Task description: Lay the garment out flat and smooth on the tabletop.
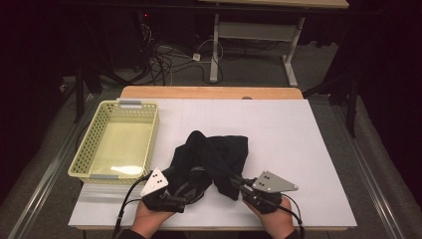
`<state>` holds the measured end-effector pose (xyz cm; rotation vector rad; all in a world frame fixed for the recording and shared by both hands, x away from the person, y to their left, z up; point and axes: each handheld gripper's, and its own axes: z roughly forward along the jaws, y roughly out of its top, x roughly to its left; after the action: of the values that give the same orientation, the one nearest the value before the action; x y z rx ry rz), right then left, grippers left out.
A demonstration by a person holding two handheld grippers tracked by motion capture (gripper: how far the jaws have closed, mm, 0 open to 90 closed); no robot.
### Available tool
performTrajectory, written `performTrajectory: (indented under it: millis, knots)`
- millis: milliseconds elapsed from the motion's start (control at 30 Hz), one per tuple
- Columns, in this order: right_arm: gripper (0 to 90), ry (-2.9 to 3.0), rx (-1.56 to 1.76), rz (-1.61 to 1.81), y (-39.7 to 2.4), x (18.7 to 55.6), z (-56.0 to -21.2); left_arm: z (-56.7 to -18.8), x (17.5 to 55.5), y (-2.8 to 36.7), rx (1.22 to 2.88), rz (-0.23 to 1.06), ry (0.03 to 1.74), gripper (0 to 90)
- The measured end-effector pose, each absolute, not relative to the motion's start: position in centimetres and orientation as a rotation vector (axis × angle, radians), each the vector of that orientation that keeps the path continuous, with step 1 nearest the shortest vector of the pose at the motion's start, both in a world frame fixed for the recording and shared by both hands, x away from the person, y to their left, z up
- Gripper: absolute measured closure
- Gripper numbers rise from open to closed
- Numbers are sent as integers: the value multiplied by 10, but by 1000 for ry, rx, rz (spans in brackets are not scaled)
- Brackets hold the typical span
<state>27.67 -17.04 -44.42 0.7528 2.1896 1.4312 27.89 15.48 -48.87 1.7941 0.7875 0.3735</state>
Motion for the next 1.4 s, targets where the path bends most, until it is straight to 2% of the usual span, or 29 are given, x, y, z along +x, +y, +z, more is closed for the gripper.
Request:
performTrajectory:
  millis: [200, 467, 667, 700, 733, 833, 900, 1133, 1267, 1400]
  knots:
    - [870, 2111, 878, 1370, -221, 277, -445, -493, 282, 164, 1725, 346, 784, 0]
    - [870, 1942, 1125, 1267, -305, 285, -453, -494, 278, 162, 1736, 379, 751, 0]
    - [867, 1853, 1238, 1208, -343, 288, -458, -494, 278, 161, 1738, 377, 744, 0]
    - [852, 1852, 1252, 1215, -345, 288, -458, -494, 278, 161, 1738, 375, 745, 0]
    - [789, 1853, 1261, 1226, -346, 289, -458, -494, 279, 161, 1738, 372, 746, 0]
    - [567, 1836, 1254, 1285, -338, 288, -451, -494, 279, 162, 1737, 370, 749, 0]
    - [492, 1847, 1201, 1338, -327, 286, -441, -494, 279, 161, 1739, 371, 747, 0]
    - [441, 1995, 892, 1453, -253, 269, -413, -494, 279, 161, 1744, 372, 747, 0]
    - [436, 2151, 723, 1486, -197, 264, -417, -494, 279, 160, 1747, 383, 777, 0]
    - [435, 2249, 627, 1421, -159, 266, -428, -493, 280, 159, 1746, 389, 815, 0]
